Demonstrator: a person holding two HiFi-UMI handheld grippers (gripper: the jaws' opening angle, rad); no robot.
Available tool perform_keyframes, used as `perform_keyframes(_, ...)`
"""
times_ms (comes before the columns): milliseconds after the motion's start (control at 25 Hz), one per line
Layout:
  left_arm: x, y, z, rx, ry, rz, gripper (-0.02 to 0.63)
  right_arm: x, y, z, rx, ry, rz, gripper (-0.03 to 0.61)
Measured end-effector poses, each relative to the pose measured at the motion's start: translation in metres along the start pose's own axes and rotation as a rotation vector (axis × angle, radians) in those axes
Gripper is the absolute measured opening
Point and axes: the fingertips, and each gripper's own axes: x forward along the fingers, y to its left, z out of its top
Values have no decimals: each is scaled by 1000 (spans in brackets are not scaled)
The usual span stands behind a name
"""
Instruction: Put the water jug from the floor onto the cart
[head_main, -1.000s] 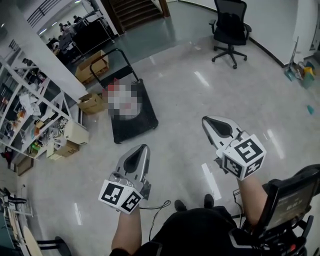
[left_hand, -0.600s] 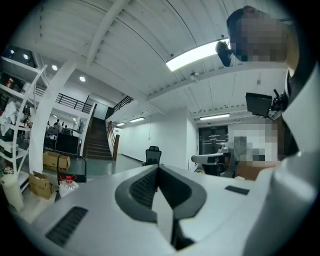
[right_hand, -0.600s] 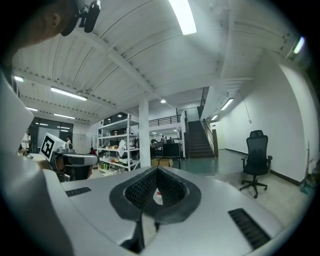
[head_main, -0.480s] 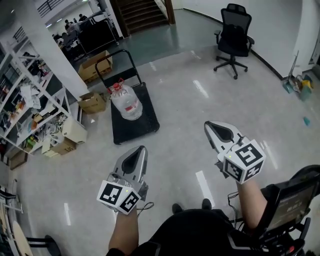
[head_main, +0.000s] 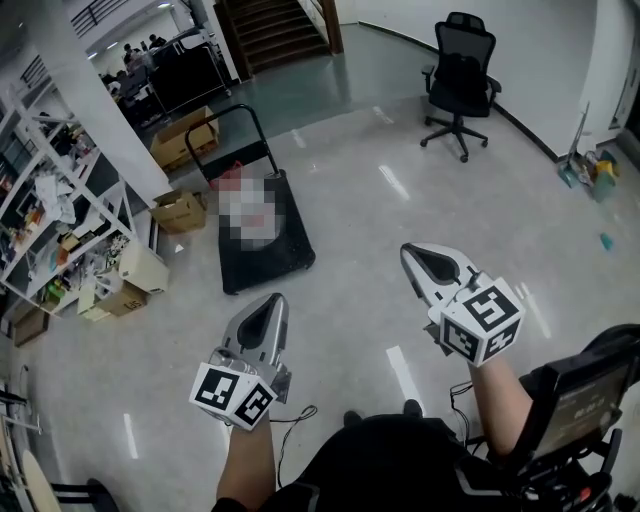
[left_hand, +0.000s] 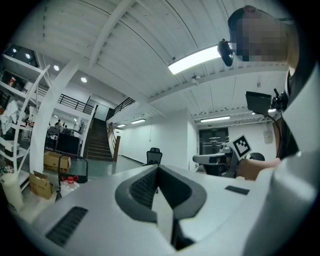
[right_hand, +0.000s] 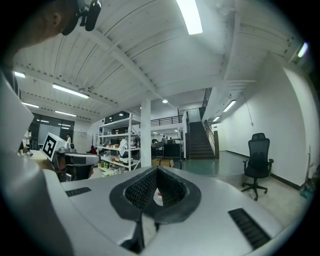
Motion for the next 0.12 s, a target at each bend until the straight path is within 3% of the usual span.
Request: perform_keyframes(120,2,0,1,-2,-1,0,-6,2,-1,1,-5,5,-1,0)
